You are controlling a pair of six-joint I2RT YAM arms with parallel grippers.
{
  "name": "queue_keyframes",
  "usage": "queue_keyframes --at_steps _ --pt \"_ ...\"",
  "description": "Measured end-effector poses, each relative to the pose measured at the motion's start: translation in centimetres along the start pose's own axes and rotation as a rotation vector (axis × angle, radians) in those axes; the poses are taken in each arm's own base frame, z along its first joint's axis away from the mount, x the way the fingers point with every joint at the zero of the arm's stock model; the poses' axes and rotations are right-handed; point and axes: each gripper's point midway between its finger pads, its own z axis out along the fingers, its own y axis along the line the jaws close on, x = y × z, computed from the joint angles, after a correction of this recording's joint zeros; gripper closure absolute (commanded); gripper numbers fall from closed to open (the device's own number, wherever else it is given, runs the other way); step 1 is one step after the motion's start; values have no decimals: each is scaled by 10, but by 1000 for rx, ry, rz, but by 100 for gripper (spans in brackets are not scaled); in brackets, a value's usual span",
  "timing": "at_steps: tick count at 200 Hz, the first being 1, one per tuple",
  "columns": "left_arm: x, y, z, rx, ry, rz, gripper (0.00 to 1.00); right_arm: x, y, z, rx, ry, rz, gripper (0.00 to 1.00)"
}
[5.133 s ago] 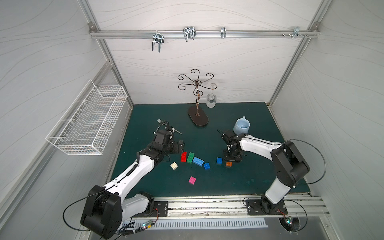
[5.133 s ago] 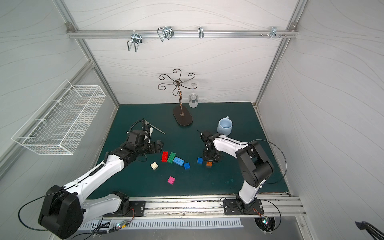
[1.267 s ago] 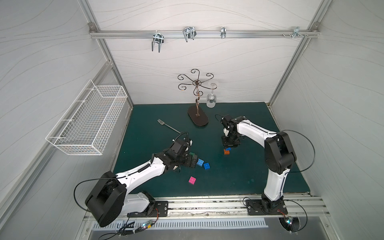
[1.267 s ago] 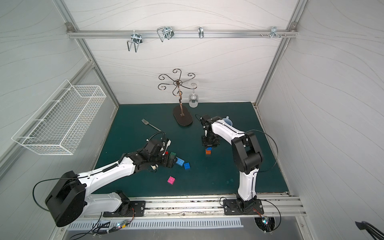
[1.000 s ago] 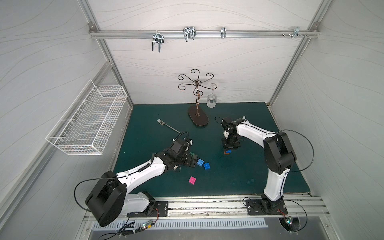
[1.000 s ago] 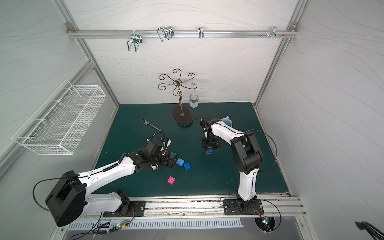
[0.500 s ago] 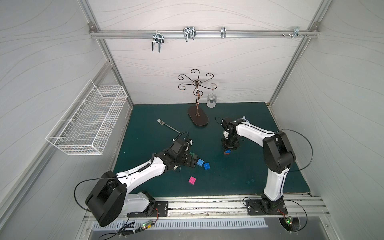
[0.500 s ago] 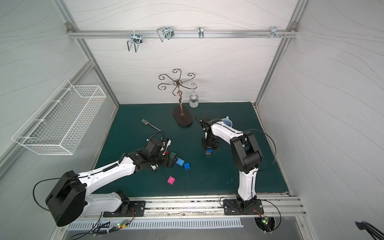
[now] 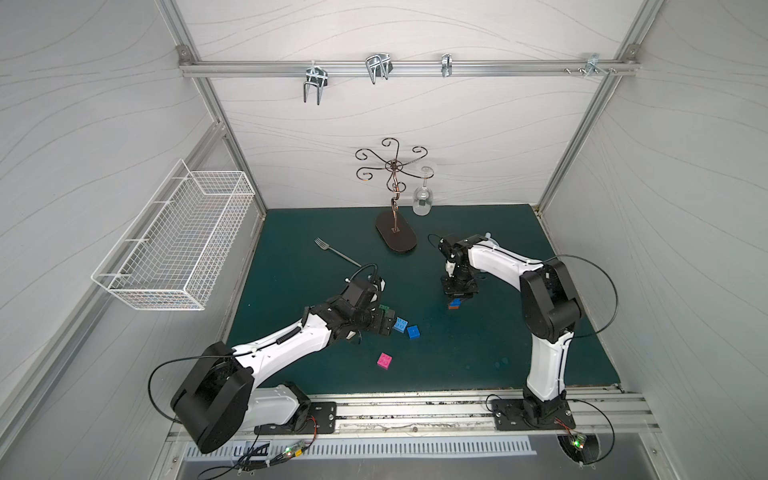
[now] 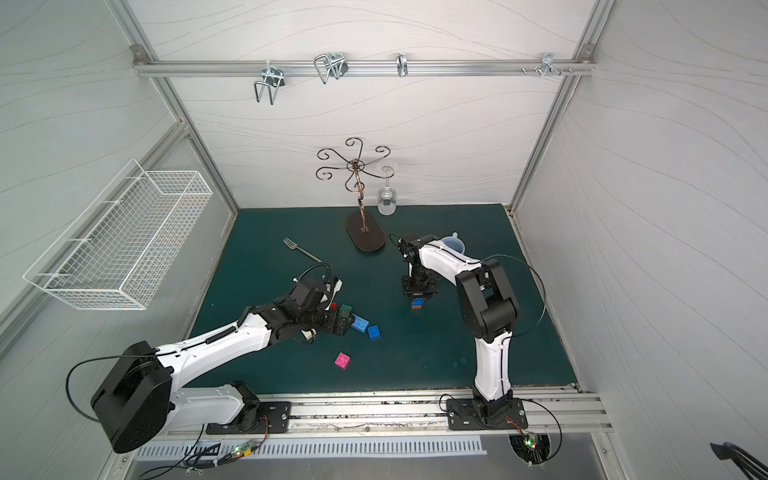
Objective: Assemble a spoon with lego
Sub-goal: Assemble the lego brick with the lego brick.
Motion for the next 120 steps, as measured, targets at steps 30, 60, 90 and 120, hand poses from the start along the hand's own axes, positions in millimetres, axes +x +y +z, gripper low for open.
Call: queue_keyframes --at_steps 30,60,90,120 --pt "-3 0 -3 -4 -13 3 0 1 1 2 1 3 -1 46" --pt "-6 0 -9 -3 -32 4 0 1 2 1 3 2 0 40" --pt "-11 -1 -21 -1 -67 5 0 3 2 -14 17 -32 -14 39" --pt "-10 2 -28 -11 -88 -25 0 13 24 -46 22 -119 -79 40"
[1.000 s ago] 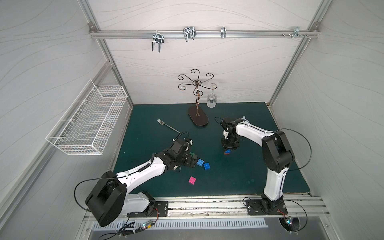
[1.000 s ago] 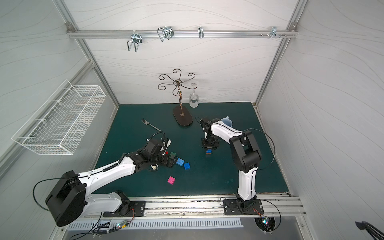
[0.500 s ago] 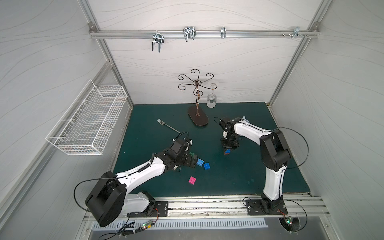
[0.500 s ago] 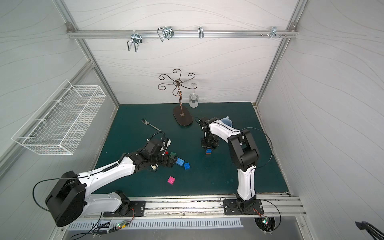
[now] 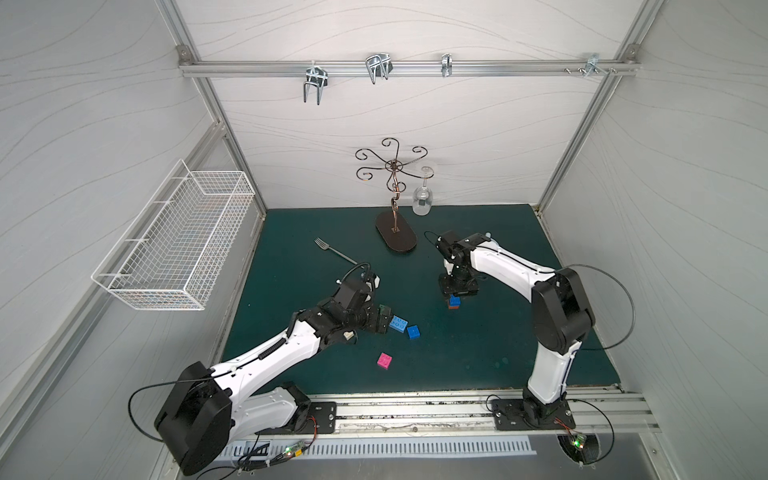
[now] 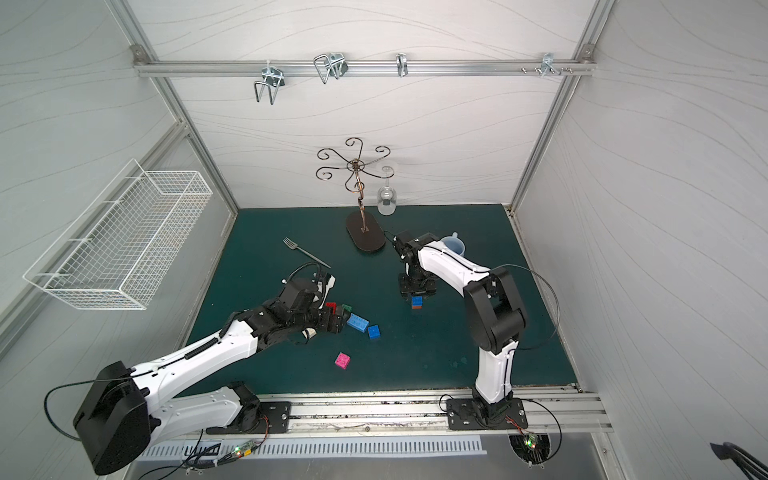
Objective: Assemble a spoon with lego
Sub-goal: Assemble the lego brick with the lego brick, then pick up the lego brick from the center of the board.
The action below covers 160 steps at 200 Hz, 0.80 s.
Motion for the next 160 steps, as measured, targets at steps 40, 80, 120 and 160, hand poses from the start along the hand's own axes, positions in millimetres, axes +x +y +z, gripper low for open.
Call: queue_keyframes --at_steps 40,80,120,160 --pt "31 15 -2 -32 34 -65 0 25 66 -18 -71 -51 -121 41" --pt "39 23 -13 -44 -2 -113 0 46 99 0 -120 -14 -161 42" --pt "47 35 -17 -91 -15 -153 0 56 109 21 -132 34 -160 43" --pt "52 42 -18 -125 -15 -174 0 60 118 33 -139 58 -176 44"
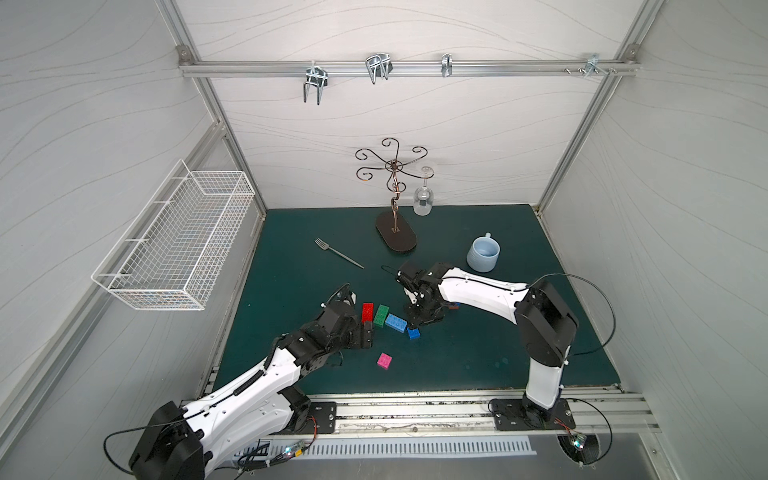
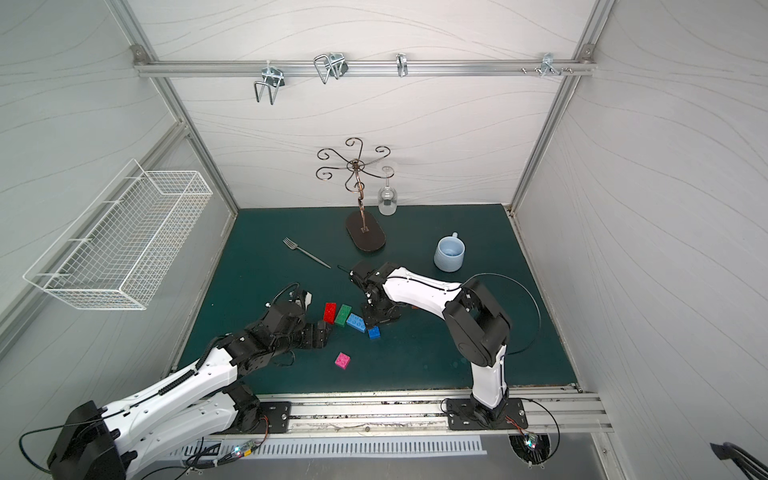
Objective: Assemble a spoon with lego
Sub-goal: Pick up the lego brick from the center of the board.
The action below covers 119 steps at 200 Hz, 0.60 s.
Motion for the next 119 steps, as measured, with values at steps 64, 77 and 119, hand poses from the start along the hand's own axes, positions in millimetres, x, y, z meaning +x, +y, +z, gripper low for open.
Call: queue_keyframes --at_steps 64,77,119 --pt "2 3 1 -14 3 -10 0 7 2 21 21 58 -9 50" --pt "2 3 1 -14 3 -11 0 6 2 23 22 60 -9 53" --pt "3 4 1 -16 7 -11 0 4 2 23 28 59 2 66"
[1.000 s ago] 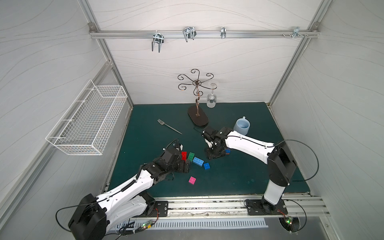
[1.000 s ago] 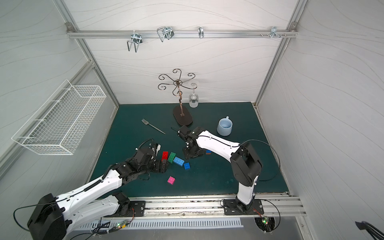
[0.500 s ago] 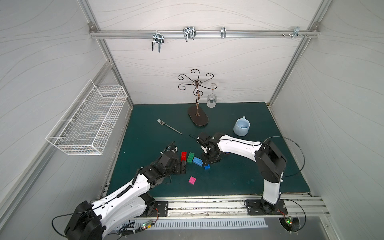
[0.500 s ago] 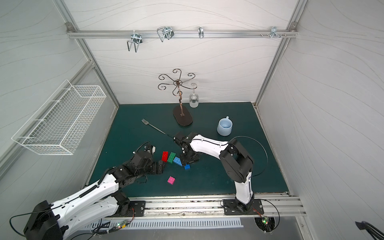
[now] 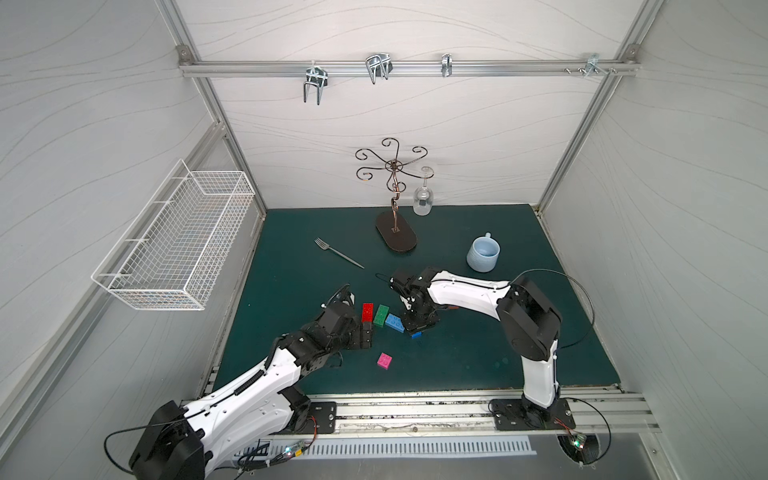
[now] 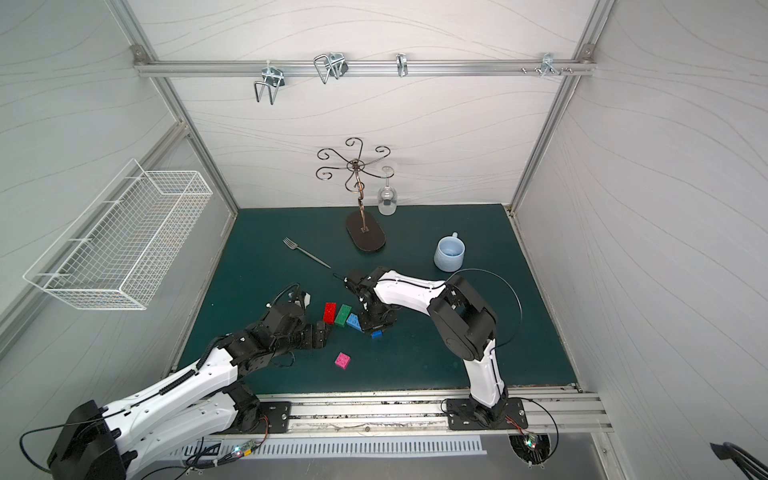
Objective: Assemble a spoon with lego
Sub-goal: Pick up the lego brick from the center of the board, then assemble the lego brick with the lego brick.
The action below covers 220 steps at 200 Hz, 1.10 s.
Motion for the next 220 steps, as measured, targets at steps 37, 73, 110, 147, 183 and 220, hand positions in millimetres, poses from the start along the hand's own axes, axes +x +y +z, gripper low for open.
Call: queue_keyframes --at_steps 37,73,110,147,183,220 --pt "1 0 1 -3 8 1 0 -1 -1 -1 6 -3 10 73" --pt "6 -4 6 15 38 26 0 -2 -19 -16 6 -21 55 74" --pt "8 -17 13 78 62 67 0 -20 -68 -68 -2 -126 171 74" --pt "13 -29 23 135 98 108 0 -33 -113 -91 24 -165 241 74" --pt "21 -32 32 146 145 133 0 -41 -138 -97 46 -159 251 74" --pt "18 -38 36 154 158 142 0 -45 -146 -86 59 -127 237 73"
